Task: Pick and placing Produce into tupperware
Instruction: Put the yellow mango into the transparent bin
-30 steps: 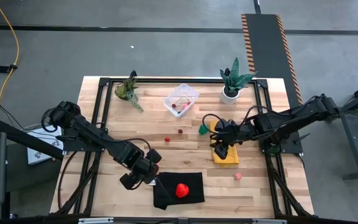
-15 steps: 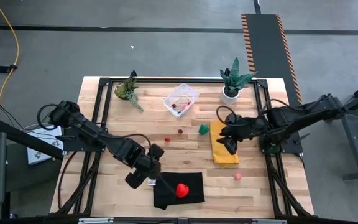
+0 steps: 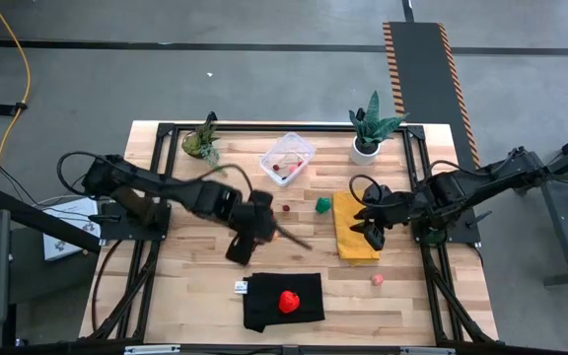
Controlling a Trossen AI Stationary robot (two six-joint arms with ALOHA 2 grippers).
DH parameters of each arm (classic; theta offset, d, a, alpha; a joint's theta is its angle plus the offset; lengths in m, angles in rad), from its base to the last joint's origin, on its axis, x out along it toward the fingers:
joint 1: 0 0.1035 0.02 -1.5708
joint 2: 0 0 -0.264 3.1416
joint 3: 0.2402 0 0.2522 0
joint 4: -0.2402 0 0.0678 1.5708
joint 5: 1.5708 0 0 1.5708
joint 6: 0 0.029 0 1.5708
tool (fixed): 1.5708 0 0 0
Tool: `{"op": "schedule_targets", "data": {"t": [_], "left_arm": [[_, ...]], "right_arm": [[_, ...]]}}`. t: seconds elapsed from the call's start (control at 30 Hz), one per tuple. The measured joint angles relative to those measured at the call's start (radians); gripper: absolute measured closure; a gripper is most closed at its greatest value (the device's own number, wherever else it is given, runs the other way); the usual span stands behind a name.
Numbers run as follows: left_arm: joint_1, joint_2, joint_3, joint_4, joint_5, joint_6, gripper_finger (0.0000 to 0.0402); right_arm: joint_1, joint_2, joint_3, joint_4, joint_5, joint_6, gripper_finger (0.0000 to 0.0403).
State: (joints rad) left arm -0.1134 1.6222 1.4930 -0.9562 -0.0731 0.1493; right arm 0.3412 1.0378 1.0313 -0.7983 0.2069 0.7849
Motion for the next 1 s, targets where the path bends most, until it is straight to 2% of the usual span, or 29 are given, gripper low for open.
{"op": "schedule_targets", "data": {"t": [0.43,0.73,1.0], "left_arm": [[0.238,0.000,0.123,-0.031,0.000,0.038,0.0197],[0.415,0.000,0.147,-0.020,0.005,0.125,0.0197],[0.579,0.000,0.147,0.018,0.127,0.190,0.0197]], "right_arm": [[0.042,0.000,0.000,0.002,0.075,-0.017,0.0226],[0.039,0.000,0.000,0.065,0.132,-0.024,0.0226],[0.039,0.000,0.000,0.113,0.232,0.049,0.0226]]}}
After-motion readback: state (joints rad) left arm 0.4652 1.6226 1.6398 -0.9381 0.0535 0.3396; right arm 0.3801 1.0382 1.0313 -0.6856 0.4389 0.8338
